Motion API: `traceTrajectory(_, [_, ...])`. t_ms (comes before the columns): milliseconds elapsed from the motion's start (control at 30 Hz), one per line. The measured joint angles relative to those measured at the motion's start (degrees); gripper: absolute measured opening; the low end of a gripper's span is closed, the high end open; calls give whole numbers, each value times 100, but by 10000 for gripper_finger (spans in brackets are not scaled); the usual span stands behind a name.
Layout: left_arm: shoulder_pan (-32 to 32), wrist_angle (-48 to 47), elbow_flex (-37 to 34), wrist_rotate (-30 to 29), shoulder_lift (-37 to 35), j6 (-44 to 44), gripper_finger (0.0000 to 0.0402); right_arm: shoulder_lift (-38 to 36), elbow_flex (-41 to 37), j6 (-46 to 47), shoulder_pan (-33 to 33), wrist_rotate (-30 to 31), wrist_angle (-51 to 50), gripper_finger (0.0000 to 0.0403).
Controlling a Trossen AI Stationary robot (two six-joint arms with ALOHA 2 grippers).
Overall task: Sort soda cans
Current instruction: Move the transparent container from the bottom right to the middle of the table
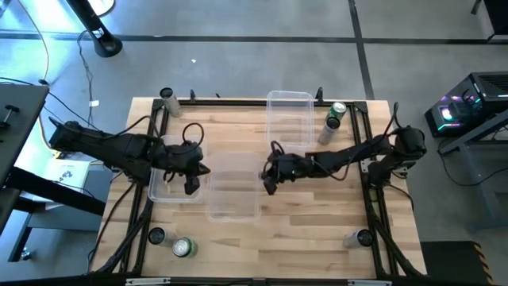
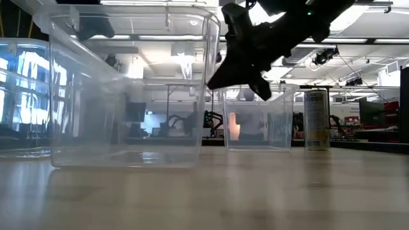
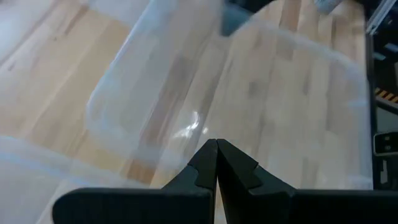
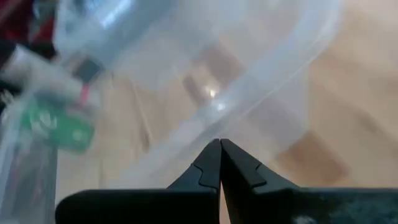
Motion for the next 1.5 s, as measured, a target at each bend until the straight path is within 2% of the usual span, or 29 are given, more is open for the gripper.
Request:
traceTrajectory(167, [14,470,-12,-104,3,378,0,-34,0,-486,-375,22,391,0])
traceTrajectory(267, [13,770,-12,-105,-12,603,0,-254,111,-912,-551,34,210,0])
traceTrajectory(467, [97,726,-10,-460,248,955,0,-935,880,-1864,-725,183,-1434,0])
traceTrajectory(700, [698,947,-5,-429,983,893,0,-1250,1787,-2362,-657,241,-2978,0])
traceTrajectory(933, [1414,925,-7,53,1616,943,0,-1304,2175,-2437,-356,608,-3539,0])
traceTrajectory(1100, [1893,962,-7,22,1826,1418,0,-1311,2218,-2348,-160,765,-3749,0])
traceTrajectory(1400, [2699,1272,30,-371,1902,2307,0,-1336,2214,-2322,52,768,-3932,0])
traceTrajectory(1500, [2766,1228,295,-171,1874,2449,0,-1363,2216,-1760,-67,1143,-4223,0])
